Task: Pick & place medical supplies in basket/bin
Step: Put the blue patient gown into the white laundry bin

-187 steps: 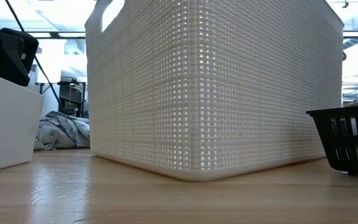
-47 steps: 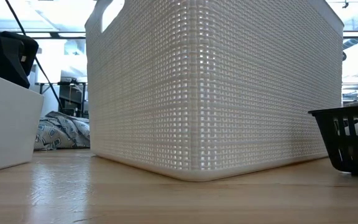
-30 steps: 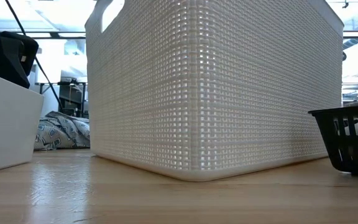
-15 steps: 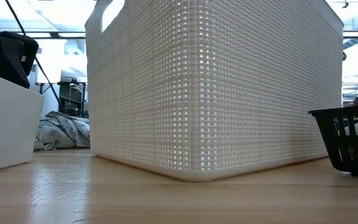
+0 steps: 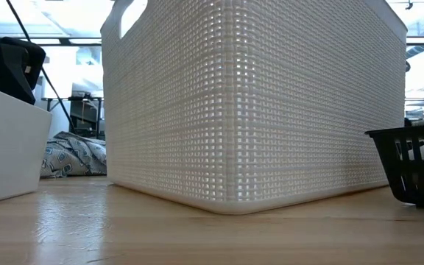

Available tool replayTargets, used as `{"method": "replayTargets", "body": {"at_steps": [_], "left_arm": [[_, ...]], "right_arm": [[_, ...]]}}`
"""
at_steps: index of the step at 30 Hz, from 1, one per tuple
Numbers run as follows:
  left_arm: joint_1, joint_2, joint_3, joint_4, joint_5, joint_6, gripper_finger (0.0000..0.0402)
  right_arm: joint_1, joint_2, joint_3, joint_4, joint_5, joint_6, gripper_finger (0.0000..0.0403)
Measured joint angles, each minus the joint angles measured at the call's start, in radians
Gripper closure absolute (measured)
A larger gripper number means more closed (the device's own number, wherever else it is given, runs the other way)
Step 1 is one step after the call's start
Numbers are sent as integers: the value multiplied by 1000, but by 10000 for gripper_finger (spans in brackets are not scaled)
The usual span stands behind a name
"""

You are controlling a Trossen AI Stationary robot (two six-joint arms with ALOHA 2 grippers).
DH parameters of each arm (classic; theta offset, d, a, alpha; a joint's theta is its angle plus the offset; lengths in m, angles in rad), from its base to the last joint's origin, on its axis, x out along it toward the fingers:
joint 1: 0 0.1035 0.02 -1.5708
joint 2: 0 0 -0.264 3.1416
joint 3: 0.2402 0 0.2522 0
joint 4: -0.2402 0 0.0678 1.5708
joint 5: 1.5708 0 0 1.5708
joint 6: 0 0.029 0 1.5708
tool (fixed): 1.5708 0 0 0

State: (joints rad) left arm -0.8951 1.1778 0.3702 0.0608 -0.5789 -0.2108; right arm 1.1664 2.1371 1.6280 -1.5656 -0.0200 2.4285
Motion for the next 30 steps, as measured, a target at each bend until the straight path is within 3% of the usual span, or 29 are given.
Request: {"method": "replayTargets", "body": {"at_steps": [20,30], "left_arm": [[0,0,0,-2,0,0,80],[0,0,0,-2,0,0,80]], "right_arm": [[0,-8,121,-6,23,-46,304],[4,-8,264,-5,-41,-75,303]]}}
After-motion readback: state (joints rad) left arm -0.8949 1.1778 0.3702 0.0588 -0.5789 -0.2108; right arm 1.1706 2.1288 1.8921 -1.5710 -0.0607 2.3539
